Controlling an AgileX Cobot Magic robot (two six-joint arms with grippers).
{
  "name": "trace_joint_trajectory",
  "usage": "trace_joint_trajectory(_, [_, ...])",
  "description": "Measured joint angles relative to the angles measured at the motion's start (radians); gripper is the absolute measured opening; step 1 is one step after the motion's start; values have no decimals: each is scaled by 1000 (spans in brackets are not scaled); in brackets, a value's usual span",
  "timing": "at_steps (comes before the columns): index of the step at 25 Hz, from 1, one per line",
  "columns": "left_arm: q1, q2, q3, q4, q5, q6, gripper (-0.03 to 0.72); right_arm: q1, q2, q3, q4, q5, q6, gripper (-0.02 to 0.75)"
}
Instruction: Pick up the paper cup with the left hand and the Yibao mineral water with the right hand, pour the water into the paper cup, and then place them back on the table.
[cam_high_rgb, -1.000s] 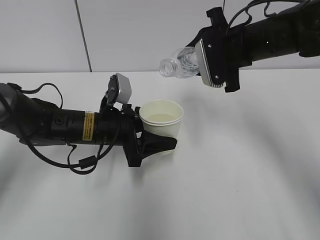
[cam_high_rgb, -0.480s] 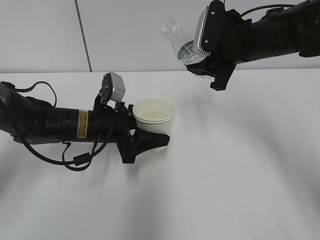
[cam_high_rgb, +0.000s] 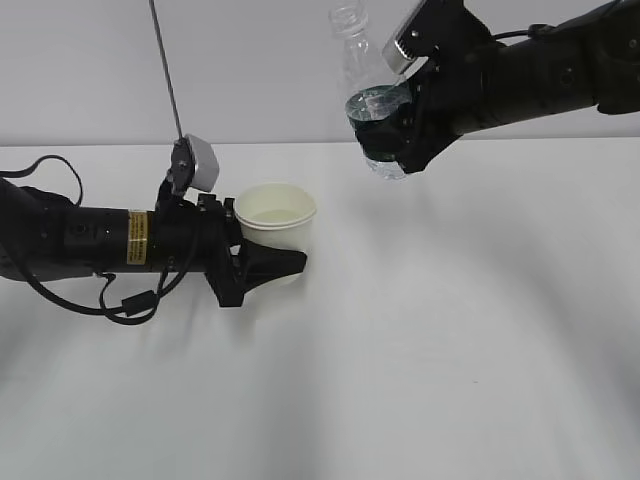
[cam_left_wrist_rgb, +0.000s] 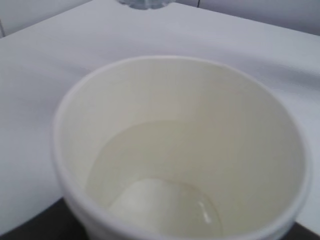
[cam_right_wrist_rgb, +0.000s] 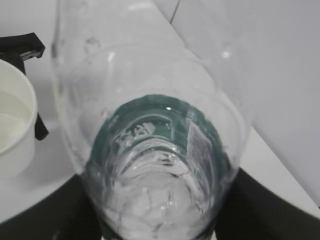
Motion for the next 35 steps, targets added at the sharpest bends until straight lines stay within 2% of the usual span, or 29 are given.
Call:
trace_joint_trajectory(8, [60,-67,0,2,26,1,412,2,0,0,69,-10,79,445])
trace_joint_trajectory(18, [69,-67,0,11,26,4,412,2,-2,64,268,-51,93,445])
trace_joint_trajectory(23, [69,-67,0,11,26,4,412,2,-2,119,407,-49,6,445])
trace_joint_trajectory(35, [70,-31,0,-14,47,55,412,-30,-2,134,515,-49,-80,445])
